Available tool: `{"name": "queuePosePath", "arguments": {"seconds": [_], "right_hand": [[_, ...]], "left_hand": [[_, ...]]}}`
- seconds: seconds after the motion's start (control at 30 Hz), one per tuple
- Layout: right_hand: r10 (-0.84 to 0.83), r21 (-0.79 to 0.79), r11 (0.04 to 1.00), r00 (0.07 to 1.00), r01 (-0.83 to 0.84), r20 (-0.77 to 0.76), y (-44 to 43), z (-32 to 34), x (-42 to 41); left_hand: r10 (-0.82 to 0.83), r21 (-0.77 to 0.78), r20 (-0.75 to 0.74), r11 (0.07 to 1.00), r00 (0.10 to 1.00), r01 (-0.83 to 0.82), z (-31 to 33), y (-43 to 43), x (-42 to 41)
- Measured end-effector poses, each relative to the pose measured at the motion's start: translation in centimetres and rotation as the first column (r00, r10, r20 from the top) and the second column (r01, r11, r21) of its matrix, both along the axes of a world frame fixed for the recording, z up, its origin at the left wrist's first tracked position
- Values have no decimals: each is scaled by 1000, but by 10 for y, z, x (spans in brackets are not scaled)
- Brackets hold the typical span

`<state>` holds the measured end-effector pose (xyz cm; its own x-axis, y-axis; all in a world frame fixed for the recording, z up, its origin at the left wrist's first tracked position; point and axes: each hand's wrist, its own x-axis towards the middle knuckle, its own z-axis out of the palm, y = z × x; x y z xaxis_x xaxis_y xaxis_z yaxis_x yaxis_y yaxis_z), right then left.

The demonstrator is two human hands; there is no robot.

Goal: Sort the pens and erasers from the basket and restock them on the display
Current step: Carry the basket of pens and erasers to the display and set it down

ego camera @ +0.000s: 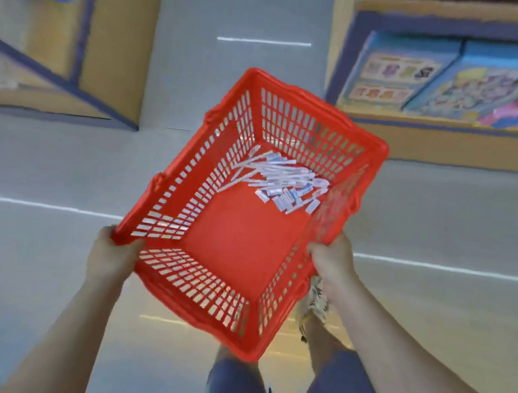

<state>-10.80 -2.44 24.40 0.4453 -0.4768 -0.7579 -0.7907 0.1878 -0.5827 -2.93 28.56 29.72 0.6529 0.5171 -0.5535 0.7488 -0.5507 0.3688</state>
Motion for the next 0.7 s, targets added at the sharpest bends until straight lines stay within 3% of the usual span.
{"name": "queuePosePath", "arguments": {"seconds": [0.1, 0.2, 0.37, 0.47, 0.57, 0.7], "right_hand": [[198, -84, 978, 973, -189, 114, 21, 42, 50], [329, -116, 943, 925, -312, 190, 45, 79, 105], [441, -233, 893, 850, -385, 288, 81, 137, 208], [354, -148, 935, 841, -322, 408, 97, 178, 260], [206, -21, 973, 828, -229, 521, 100, 207, 298], [396, -135, 916, 803, -377, 445, 72, 232, 336]], "left_hand": [[-91, 32, -71, 995, 993, 93, 39, 51, 4], [-129, -121, -114, 986, 985, 115, 72, 74, 25], [-5, -312, -48, 950, 999, -11, 99, 108, 79], [174, -425, 18, 893, 985, -149, 126, 106, 114], [246, -492, 55, 850, 968, -188, 144, 99, 160], [283, -537, 56, 817, 958, -210, 153, 81, 230]]}}
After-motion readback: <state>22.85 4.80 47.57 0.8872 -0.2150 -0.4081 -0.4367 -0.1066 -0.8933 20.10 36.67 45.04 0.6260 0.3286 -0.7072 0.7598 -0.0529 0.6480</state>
